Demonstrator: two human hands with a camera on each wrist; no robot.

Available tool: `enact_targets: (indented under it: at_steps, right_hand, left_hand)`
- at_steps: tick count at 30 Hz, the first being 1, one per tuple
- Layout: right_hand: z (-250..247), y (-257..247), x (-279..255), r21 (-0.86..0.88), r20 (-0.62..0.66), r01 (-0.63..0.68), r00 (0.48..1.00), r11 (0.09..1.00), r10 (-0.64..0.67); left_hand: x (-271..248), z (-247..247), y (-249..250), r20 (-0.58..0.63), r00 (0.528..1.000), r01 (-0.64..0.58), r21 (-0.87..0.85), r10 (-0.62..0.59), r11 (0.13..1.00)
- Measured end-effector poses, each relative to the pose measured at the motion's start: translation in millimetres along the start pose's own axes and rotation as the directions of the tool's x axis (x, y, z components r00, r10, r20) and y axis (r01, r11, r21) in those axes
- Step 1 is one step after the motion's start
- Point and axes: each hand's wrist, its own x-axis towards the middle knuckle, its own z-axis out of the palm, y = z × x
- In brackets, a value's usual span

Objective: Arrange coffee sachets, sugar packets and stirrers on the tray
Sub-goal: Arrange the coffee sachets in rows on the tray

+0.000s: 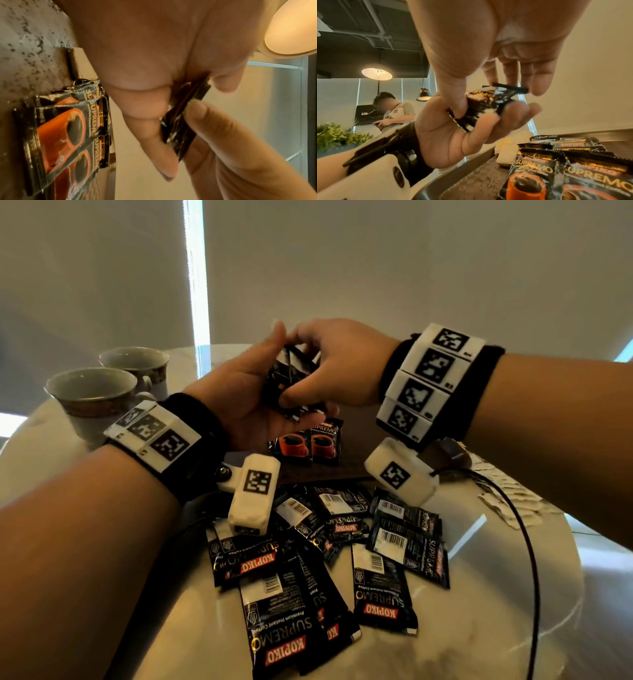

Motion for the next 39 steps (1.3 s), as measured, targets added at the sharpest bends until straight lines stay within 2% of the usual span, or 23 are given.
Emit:
enact_targets:
  at_steps: [4, 8, 9, 11, 13, 15, 17, 19, 24, 28, 31, 34, 39]
  right_hand:
    - [3.3, 3.1, 4.5, -0.007, -0.053, 0.048, 0.997, 0.999, -0.048]
    - [3.7, 12.5, -11.3, 0.04, -0.141, 0.032, 0.99, 0.999, -0.026]
    - [1.9, 15.1, -18.0, 0.053, -0.112, 0.041, 0.993, 0.998, -0.035]
    - [-0.4, 21.5, -33.6, 0.055, 0.07, 0.043, 0.996, 0.998, -0.047]
    - [2.7, 27.3, -50.5, -0.027, 0.262, 0.044, 0.964, 0.999, -0.036]
    - [10.8, 31.5, -63.1, -0.142, 0.389, 0.091, 0.921, 0.986, -0.028]
    - [19.7, 31.9, -70.9, -0.213, 0.463, 0.121, 0.887, 0.97, -0.009]
    - [27.2, 31.7, -76.1, -0.27, 0.485, 0.122, 0.874, 0.955, 0.025]
    - [41.8, 29.8, -81.2, -0.39, 0.482, 0.202, 0.876, 0.898, 0.012]
    - [38.0, 28.0, -83.3, -0.348, 0.459, 0.219, 0.887, 0.911, -0.038]
    - [30.3, 26.7, -83.5, -0.294, 0.373, 0.162, 0.927, 0.942, -0.043]
    - [19.3, 27.0, -78.4, -0.254, 0.257, 0.103, 0.966, 0.962, -0.035]
    - [-2.1, 31.1, -62.8, -0.112, 0.11, -0.013, 0.994, 0.994, 0.025]
  left_hand:
    - [1.8, -7.5, 0.5, -0.05, 0.999, -0.015, -0.013, 0.014, 1.0]
    - [11.3, -12.4, 1.6, -0.251, 0.967, -0.065, -0.106, 0.037, 0.992]
    - [13.0, -14.8, 2.4, -0.298, 0.954, -0.079, -0.124, 0.039, 0.989]
    - [14.8, -21.8, 3.7, -0.362, 0.931, -0.102, -0.15, 0.042, 0.983]
    - [16.0, -28.9, 4.6, -0.382, 0.923, -0.116, -0.17, 0.043, 0.979]
    - [16.3, -31.0, 4.8, -0.361, 0.932, -0.125, -0.204, 0.045, 0.971]
    - [16.5, -30.7, 4.8, -0.364, 0.931, -0.13, -0.236, 0.036, 0.963]
    - [16.5, -29.2, 5.0, -0.379, 0.925, -0.136, -0.248, 0.034, 0.959]
    - [15.8, -28.5, 5.0, -0.383, 0.923, -0.127, -0.256, 0.02, 0.958]
    - [14.0, -25.4, 4.9, -0.416, 0.909, -0.112, -0.207, 0.016, 0.972]
    - [13.3, -23.4, 3.8, -0.449, 0.893, -0.099, -0.148, 0.022, 0.984]
    - [13.1, -21.4, 4.6, -0.466, 0.885, -0.104, -0.185, 0.006, 0.977]
    - [13.6, -18.3, 5.7, -0.445, 0.895, -0.044, -0.167, -0.036, 0.985]
